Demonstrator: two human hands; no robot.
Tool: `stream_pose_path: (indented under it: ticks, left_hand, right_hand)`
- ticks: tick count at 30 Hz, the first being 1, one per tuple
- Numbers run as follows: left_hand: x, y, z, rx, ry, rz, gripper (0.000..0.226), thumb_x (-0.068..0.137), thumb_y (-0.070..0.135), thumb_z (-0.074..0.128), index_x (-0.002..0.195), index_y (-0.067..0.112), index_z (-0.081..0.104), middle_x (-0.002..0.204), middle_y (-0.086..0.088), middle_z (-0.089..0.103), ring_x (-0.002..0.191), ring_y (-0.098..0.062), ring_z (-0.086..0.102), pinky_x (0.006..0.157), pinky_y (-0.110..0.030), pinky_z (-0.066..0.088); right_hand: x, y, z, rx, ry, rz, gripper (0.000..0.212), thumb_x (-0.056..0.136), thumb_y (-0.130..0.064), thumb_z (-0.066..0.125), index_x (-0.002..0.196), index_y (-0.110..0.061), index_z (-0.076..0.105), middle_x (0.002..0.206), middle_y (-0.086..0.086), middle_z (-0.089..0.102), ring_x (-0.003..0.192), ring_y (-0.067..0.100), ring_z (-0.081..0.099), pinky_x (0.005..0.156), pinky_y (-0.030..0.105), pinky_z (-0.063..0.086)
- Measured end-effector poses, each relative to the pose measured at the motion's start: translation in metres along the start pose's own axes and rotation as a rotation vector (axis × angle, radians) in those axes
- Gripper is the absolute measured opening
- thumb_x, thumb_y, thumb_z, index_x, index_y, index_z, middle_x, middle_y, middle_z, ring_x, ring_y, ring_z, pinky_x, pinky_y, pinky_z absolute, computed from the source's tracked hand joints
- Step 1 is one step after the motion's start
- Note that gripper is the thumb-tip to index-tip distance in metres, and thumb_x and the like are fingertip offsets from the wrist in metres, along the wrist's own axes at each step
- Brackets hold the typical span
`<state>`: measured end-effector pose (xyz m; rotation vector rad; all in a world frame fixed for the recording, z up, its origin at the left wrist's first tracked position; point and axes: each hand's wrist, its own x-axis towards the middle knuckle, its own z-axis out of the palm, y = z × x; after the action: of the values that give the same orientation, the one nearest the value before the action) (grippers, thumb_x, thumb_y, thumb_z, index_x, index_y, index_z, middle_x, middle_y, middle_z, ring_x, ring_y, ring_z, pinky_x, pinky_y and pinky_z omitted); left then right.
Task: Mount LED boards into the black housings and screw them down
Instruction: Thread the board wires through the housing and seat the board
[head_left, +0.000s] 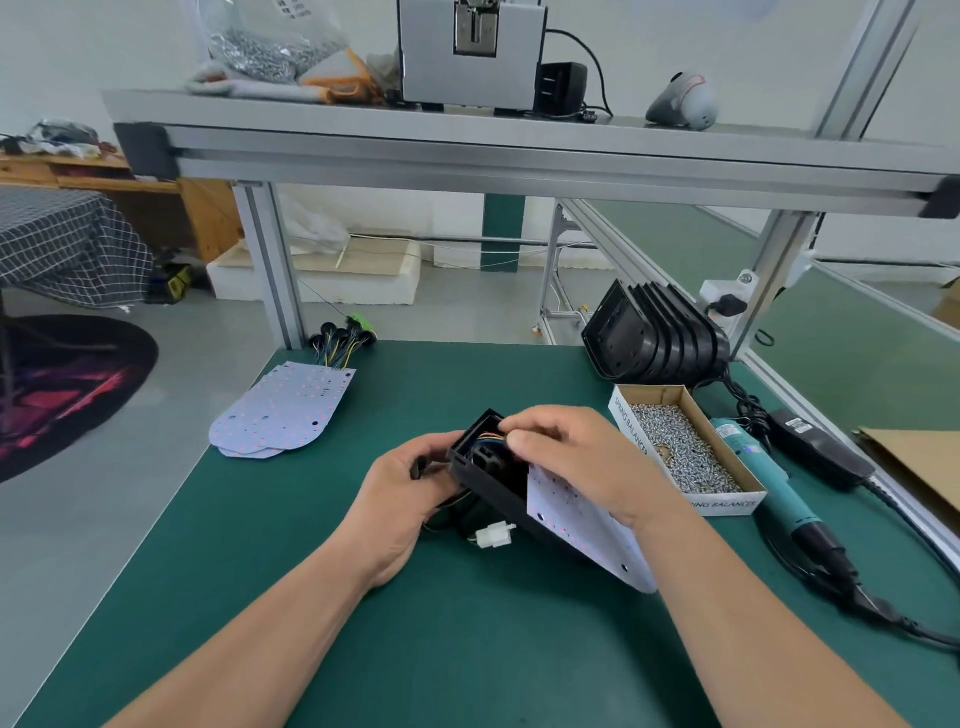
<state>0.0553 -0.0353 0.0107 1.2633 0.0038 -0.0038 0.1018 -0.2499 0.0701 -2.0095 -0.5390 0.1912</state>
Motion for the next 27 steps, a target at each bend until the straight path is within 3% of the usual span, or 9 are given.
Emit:
stream_pose_path:
  ticks: [3,5,7,10,11,13,16,23,27]
  left_hand:
    - [0.0,0.001,0.001,0.005,0.023,-0.006,0.03,0.093,-0.005,0.073,0.111,0.018,0.082,0.112,-0.014,0.079,0.101,-0.026,0.071,0.083,-0.032,0.058]
    - [-0.001,0.001,0.002,0.005,0.014,0.002,0.028,0.088,0.002,0.079,0.111,0.016,0.082,0.112,-0.014,0.079,0.099,-0.024,0.072,0.083,-0.031,0.058]
    - [-0.002,0.003,0.002,0.0,-0.005,0.007,0.031,0.08,0.011,0.083,0.11,0.017,0.082,0.109,-0.012,0.08,0.096,-0.021,0.073,0.081,-0.029,0.059]
    - [-0.005,0.005,0.004,0.005,-0.022,0.02,0.03,0.075,0.015,0.084,0.105,0.018,0.083,0.101,-0.008,0.08,0.088,-0.018,0.074,0.071,-0.022,0.058]
    - [-0.005,0.005,0.004,0.013,-0.019,0.027,0.027,0.077,0.014,0.083,0.104,0.018,0.083,0.099,-0.008,0.08,0.086,-0.018,0.074,0.07,-0.023,0.058]
    - [-0.003,0.004,0.004,0.072,0.015,0.041,0.023,0.085,0.004,0.081,0.103,0.018,0.083,0.099,-0.011,0.08,0.087,-0.022,0.073,0.075,-0.032,0.06]
    - [0.0,-0.003,0.005,0.261,0.135,0.075,0.03,0.097,-0.006,0.068,0.099,0.02,0.081,0.097,-0.009,0.08,0.085,-0.021,0.071,0.082,-0.044,0.058]
    - [-0.003,-0.005,0.014,0.732,0.178,0.136,0.047,0.096,-0.001,0.051,0.098,0.042,0.069,0.089,0.012,0.076,0.084,-0.018,0.069,0.077,-0.032,0.056]
    - [-0.006,0.002,0.013,1.094,0.085,0.262,0.024,0.092,0.009,0.046,0.091,0.03,0.058,0.079,0.006,0.066,0.072,-0.022,0.062,0.065,-0.041,0.057]
  right_hand:
    - [-0.003,0.014,-0.006,-0.116,0.116,0.032,0.046,0.1,-0.053,0.055,0.117,-0.012,0.07,0.122,0.015,0.068,0.112,0.025,0.064,0.106,0.047,0.049]
    - [-0.002,0.019,-0.007,-0.23,0.134,0.049,0.038,0.107,-0.043,0.055,0.132,-0.018,0.068,0.135,0.0,0.066,0.125,0.011,0.057,0.11,0.029,0.042]
    - [0.0,0.02,-0.007,-0.249,0.095,0.064,0.037,0.11,-0.038,0.051,0.133,-0.013,0.067,0.133,0.001,0.068,0.121,0.01,0.058,0.098,0.017,0.039]
    - [0.0,0.022,-0.007,-0.215,0.051,0.107,0.033,0.111,-0.031,0.05,0.098,-0.009,0.07,0.09,0.0,0.071,0.085,0.017,0.061,0.082,0.038,0.044]
    - [-0.001,0.021,-0.007,-0.186,0.042,0.118,0.035,0.11,-0.029,0.051,0.08,-0.014,0.062,0.071,-0.007,0.06,0.068,0.013,0.053,0.071,0.038,0.041]
    - [-0.002,0.022,-0.007,-0.092,0.033,0.14,0.039,0.108,-0.027,0.055,0.069,-0.02,0.055,0.061,-0.015,0.045,0.059,0.006,0.041,0.061,0.027,0.034]
    - [-0.003,0.022,-0.009,0.012,0.058,0.164,0.032,0.107,-0.026,0.056,0.081,-0.008,0.063,0.071,-0.002,0.052,0.068,0.012,0.046,0.067,0.031,0.036]
    - [-0.01,0.023,-0.021,0.105,0.079,0.149,0.032,0.104,-0.032,0.057,0.096,-0.002,0.064,0.083,0.011,0.059,0.078,0.018,0.051,0.076,0.042,0.041]
    - [-0.015,0.025,-0.033,0.024,0.058,0.12,0.022,0.109,-0.023,0.053,0.111,-0.014,0.072,0.115,0.02,0.071,0.108,0.04,0.065,0.106,0.055,0.046]
